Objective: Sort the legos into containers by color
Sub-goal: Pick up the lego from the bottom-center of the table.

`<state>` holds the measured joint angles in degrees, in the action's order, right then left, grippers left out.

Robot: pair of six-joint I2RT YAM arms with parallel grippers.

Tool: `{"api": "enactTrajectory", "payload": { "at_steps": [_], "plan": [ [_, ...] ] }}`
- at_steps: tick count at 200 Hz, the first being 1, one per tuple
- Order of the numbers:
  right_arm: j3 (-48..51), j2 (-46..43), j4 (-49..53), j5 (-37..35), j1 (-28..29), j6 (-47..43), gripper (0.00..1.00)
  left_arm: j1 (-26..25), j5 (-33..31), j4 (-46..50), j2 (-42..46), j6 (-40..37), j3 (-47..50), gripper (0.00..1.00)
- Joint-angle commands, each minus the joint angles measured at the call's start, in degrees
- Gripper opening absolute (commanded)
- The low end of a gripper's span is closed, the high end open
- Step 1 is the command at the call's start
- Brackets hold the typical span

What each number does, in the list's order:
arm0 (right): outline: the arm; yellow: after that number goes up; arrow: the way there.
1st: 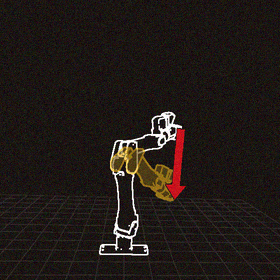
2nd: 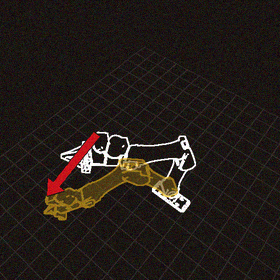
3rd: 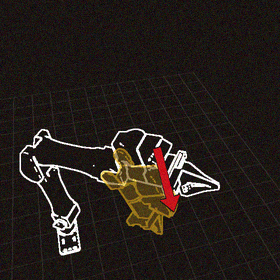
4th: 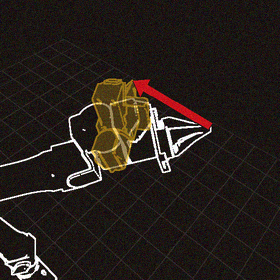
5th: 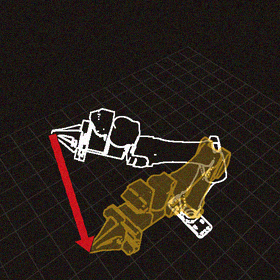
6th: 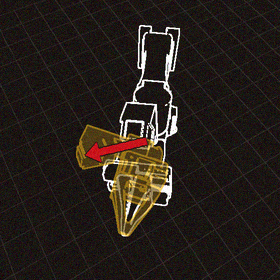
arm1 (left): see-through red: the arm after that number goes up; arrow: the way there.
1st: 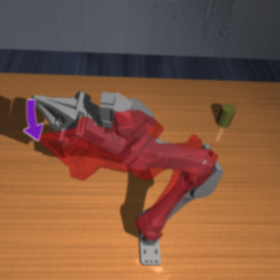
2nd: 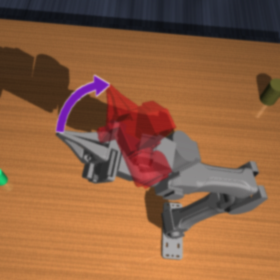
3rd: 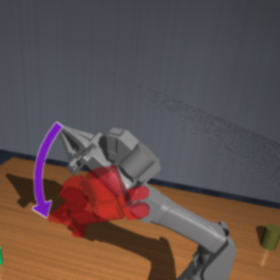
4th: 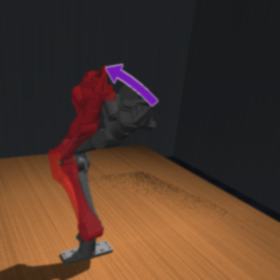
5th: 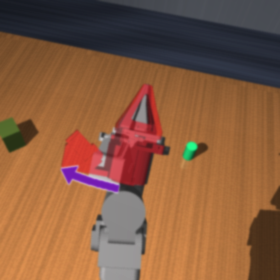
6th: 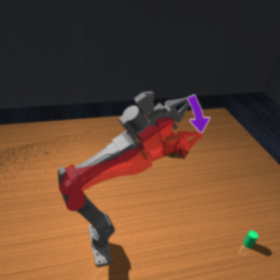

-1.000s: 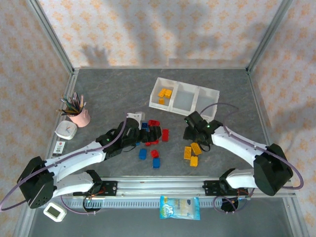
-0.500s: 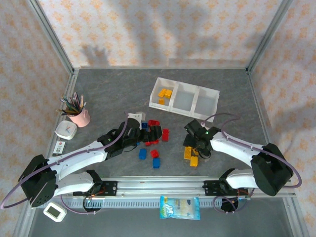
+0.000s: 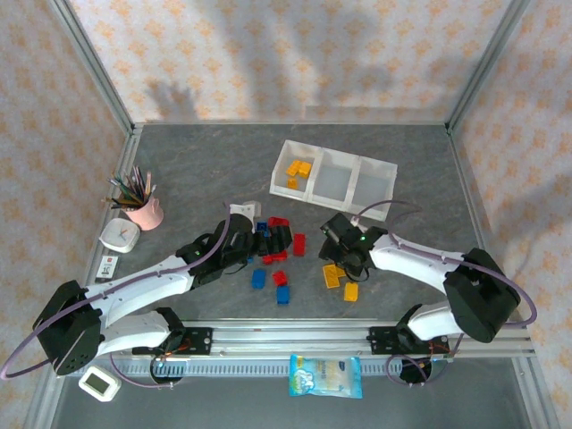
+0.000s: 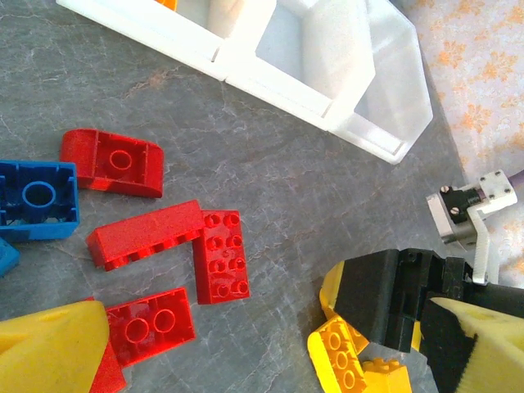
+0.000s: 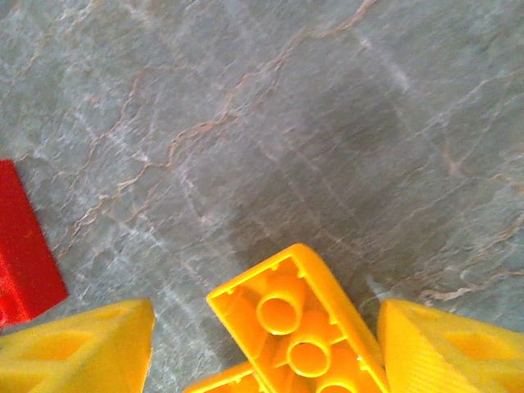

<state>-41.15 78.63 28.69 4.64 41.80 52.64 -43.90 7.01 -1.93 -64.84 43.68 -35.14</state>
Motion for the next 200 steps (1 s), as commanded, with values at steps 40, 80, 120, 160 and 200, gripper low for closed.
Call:
{"api": "enactTrajectory", "payload": {
  "at_steps": [40, 80, 120, 160, 200],
  "plan": [
    [-2.1, 4.2, 2.9, -1.5, -1.0, -7.0, 0.71, -0.6, -1.7, -1.1, -0.4, 0.0, 0.0, 0.99],
    [-3.1, 7.0, 3.6, -2.7, -1.7, -9.5, 0.68, -0.6, -2.0, -1.1, -0.5, -0.1, -0.2, 0.99],
    [-2.5, 6.5, 4.3, -5.7, -3.4, -11.0, 0.56, -0.6, -2.1, -1.2, -1.0, -0.5, -0.6, 0.99],
    [-2.6, 7.1, 2.2, -3.9, -3.6, -13.0, 0.45, -0.6, -2.0, -1.4, -1.5, -0.2, -0.5, 0.99],
    [-4.8, 5.8, 2.8, -4.6, -3.6, -14.3, 0.39, -0.5, -3.0, -1.4, -0.1, -0.2, -0.3, 0.99]
  ]
}}
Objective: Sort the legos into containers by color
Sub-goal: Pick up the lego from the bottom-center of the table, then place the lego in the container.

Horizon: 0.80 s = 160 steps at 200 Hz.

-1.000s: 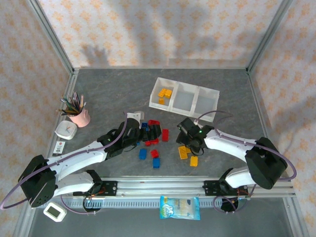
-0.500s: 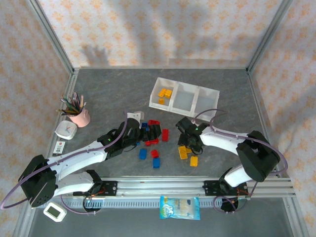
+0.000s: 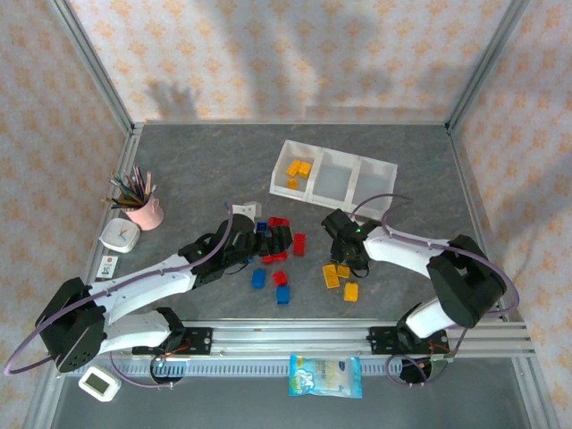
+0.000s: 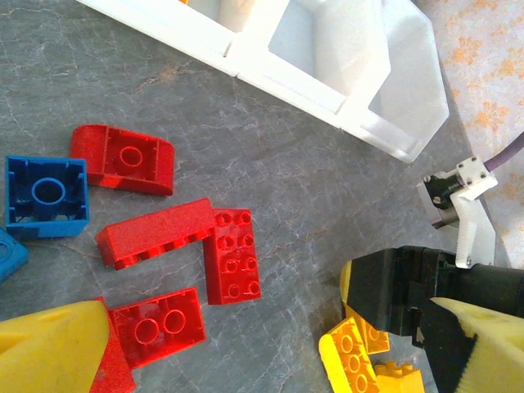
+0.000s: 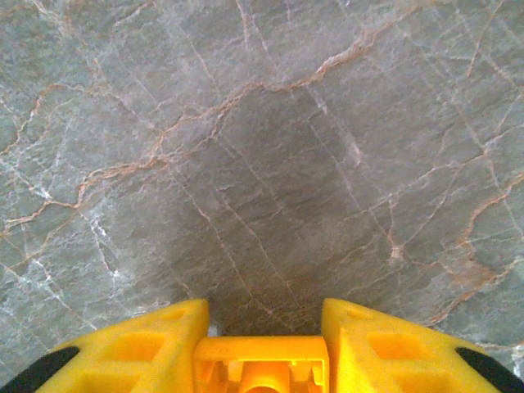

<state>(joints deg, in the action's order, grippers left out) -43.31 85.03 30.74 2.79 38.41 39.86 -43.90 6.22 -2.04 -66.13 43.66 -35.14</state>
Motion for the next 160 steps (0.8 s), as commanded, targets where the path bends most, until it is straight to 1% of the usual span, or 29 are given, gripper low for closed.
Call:
{"api": "enactTrajectory", "payload": {
  "at_steps": [1, 43, 58, 74, 98, 120, 146, 160],
  "plan": [
    [-2.8, -0.7, 0.8, -2.8, -0.2, -1.5, 0.38, -0.5, -2.2, -1.3, 1.2, -0.3, -0.2, 0.99],
    [-9.4, -2.5, 3.9, -7.2, -0.7, -3.8, 0.37, 0.4, -4.0, 1.0, 2.7, -2.1, -2.0, 0.99],
    [-12.8, -1.4, 2.8, -7.9, -1.2, -5.6, 0.37, 1.5, -4.5, 1.3, 3.4, -2.7, -2.1, 0.99],
    [-19.3, 1.4, 2.9, -9.5, -1.8, -7.6, 0.37, 3.5, -3.8, 1.6, 4.0, -3.1, -2.5, 0.99],
    [-28.1, 7.3, -1.6, -10.4, -2.3, -10.9, 0.37, 6.6, -3.3, 2.1, 4.0, -4.7, -3.5, 0.99],
    [-37.4, 15.3, -4.5, -8.5, -3.2, -13.4, 0.37, 9.1, -3.6, 3.2, 3.1, -6.3, -4.8, 0.99],
    [-50.2, 25.5, -4.9, -9.2, -3.6, -16.3, 0.37, 12.4, -2.3, 2.1, 2.6, -6.5, -4.6, 0.99],
    [-56.4, 30.9, -3.8, -8.1, -4.4, -17.3, 0.37, 14.0, -1.1, 1.0, 2.2, -6.5, -4.3, 0.99]
  ]
}}
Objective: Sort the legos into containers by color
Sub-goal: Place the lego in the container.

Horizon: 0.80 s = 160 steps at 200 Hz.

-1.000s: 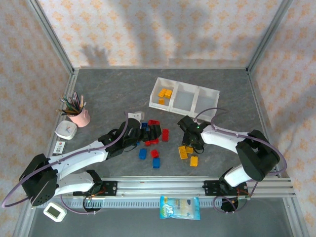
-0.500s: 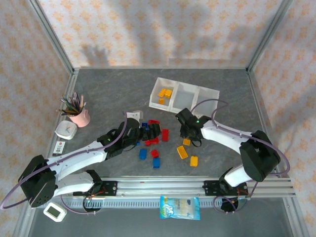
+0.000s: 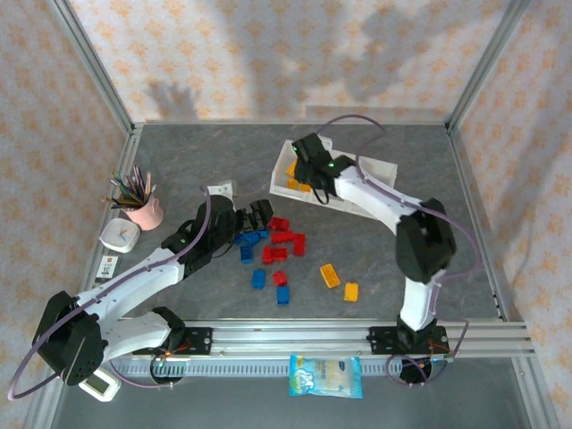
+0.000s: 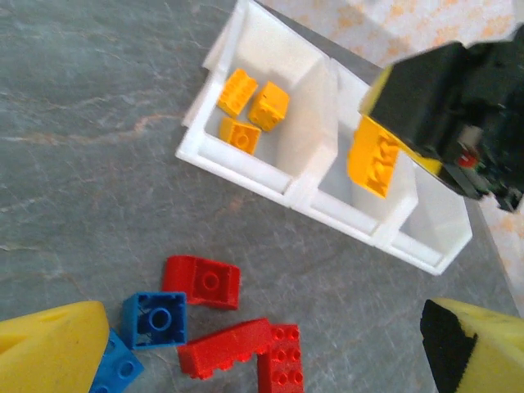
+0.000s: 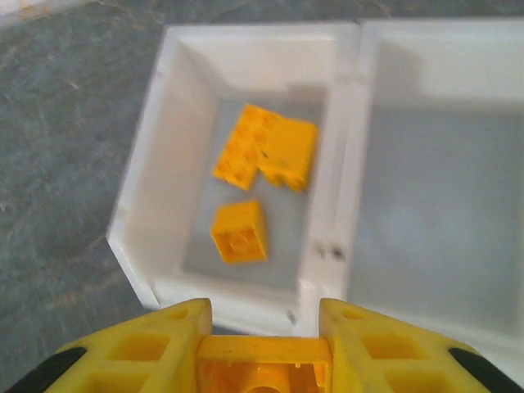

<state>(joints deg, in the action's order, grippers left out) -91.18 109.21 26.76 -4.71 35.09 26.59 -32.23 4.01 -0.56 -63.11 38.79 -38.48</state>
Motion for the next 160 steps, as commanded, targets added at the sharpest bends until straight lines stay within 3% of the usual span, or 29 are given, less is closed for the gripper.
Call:
{"api": "enactTrajectory", "payload": {
  "at_steps": [1, 72, 109, 137, 160],
  "plan": [
    [-8.8, 7.1, 0.2, -0.6, -1.1, -4.2, 0.37, 2.4, 1.2, -0.5, -0.8, -1.6, -1.0, 0.99],
    [-26.0, 22.6, 4.1, -3.2, -2.7, -8.3, 0.38, 5.8, 2.9, -1.5, -1.8, -2.0, -0.9, 0.99],
    [-26.3, 20.2, 2.9, -2.6, -2.7, -9.8, 0.52, 5.8, 3.3, -1.7, -1.8, -2.4, -1.1, 0.99],
    [-24.4, 16.3, 4.0, -0.9, -2.5, -10.2, 0.53, 5.7, 4.0, -0.4, -1.9, -2.7, -2.0, 0.99],
    [-16.0, 9.7, 2.1, 1.3, -1.8, -10.5, 0.56, 5.7, 5.4, 0.5, -1.5, -2.7, -2.3, 0.99]
  ]
}}
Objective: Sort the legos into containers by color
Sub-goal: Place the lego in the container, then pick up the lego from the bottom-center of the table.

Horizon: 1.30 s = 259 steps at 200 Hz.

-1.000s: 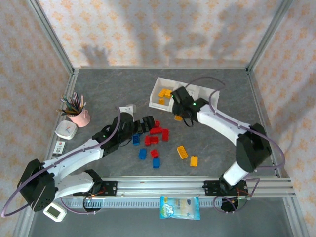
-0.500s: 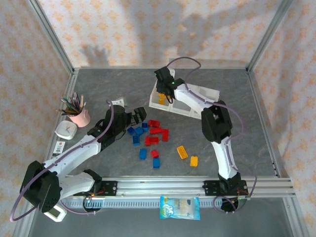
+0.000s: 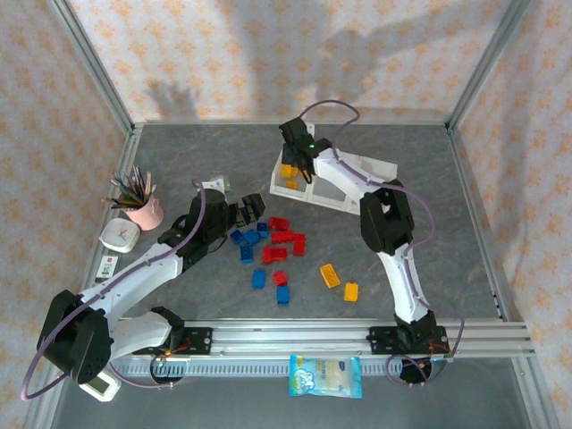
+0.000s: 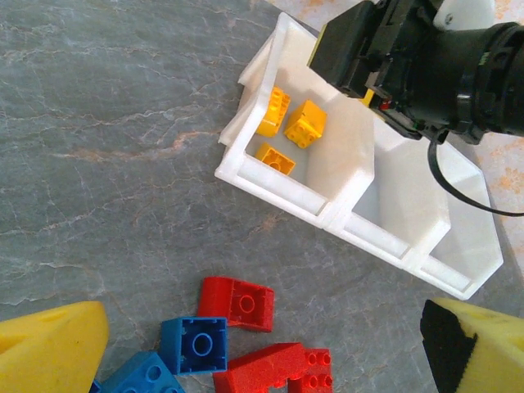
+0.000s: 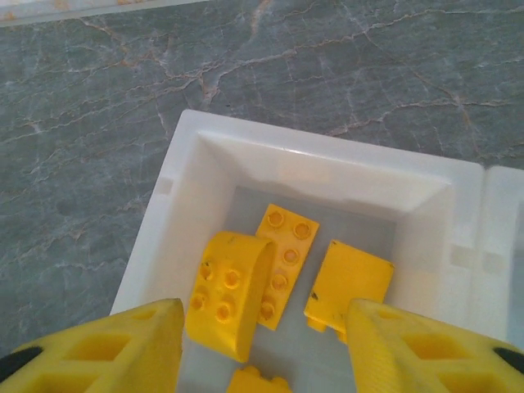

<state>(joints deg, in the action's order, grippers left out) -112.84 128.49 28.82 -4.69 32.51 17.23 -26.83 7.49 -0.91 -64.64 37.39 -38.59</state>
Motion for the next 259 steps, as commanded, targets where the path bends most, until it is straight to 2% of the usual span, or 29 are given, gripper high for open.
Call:
{"api": "enactTrajectory", "payload": {
  "at_steps": [1, 58, 115, 178, 228, 259],
  "plan": [
    [6.0, -9.9, 0.0, 1.3, 0.8, -1.1, 0.56, 0.4, 2.0, 0.9, 0.1, -1.3, -2.3, 0.99],
    [29.9, -28.4, -1.0, 5.6, 1.6, 0.4, 0.62, -1.9, 3.7, 1.8, 2.2, -0.4, -0.8, 0.99],
    [48.4, -41.1, 2.7, 4.0, 5.9, 4.5, 0.7, -8.8, 2.1, 0.6, 2.2, 2.5, 1.0, 0.99],
    [59.8, -45.4, 3.9, 5.7, 12.4, 9.9, 0.75, -13.1, 0.9, -0.1, 3.8, 6.4, 4.6, 0.99],
    [63.5, -45.5, 4.6, 6.3, 16.6, 12.4, 0.78, -14.5, 0.2, 0.4, 6.3, 8.9, 7.2, 0.99],
    [66.0, -45.1, 4.1, 7.5, 16.7, 12.9, 0.74, -15.2, -0.2, 0.5, 6.5, 9.7, 8.0, 0.99]
  ]
}}
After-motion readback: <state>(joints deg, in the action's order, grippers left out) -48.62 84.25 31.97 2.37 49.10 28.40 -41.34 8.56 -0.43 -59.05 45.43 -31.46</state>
